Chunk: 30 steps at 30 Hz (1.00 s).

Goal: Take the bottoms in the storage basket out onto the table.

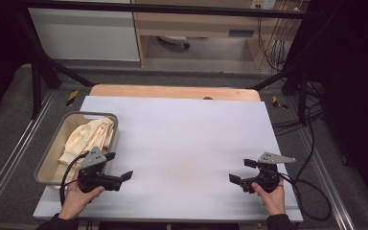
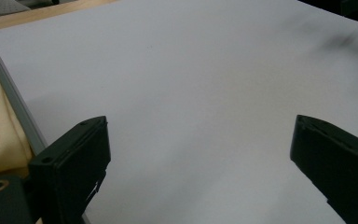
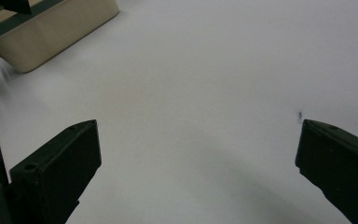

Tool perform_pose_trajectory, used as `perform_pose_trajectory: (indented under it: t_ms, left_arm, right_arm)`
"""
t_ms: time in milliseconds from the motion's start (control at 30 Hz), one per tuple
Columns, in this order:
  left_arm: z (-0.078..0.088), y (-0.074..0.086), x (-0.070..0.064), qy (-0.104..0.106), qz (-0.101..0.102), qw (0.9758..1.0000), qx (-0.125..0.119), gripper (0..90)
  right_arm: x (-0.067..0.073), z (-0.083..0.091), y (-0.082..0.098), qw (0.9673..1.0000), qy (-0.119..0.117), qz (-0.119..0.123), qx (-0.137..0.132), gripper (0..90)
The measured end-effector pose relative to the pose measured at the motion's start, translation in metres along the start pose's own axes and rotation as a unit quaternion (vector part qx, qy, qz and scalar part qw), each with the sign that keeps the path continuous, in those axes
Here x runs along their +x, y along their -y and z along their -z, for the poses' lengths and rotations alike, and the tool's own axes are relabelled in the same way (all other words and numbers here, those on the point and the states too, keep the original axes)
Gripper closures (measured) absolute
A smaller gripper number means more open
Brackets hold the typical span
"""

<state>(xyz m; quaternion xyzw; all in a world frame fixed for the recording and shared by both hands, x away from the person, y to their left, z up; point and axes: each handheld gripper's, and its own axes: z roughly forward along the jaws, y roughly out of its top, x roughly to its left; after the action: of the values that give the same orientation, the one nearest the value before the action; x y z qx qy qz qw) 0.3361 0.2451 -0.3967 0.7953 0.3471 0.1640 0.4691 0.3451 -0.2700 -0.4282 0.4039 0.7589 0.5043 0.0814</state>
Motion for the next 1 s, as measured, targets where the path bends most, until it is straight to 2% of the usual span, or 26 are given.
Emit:
perform_pose_trajectory:
  t_ms: [500,1000]
  left_arm:
    - [0.003,-0.004,-0.004,-0.011,-0.01,0.9999,-0.002,4.7]
    - [0.011,-0.007,-0.003,-0.016,-0.007,0.9998,-0.01,4.7]
  right_arm:
    - [0.0,-0.001,0.0,1.0,-0.004,-0.003,0.004,0.5]
    - [0.0,-0.001,0.0,1.0,-0.006,-0.002,0.004,0.5]
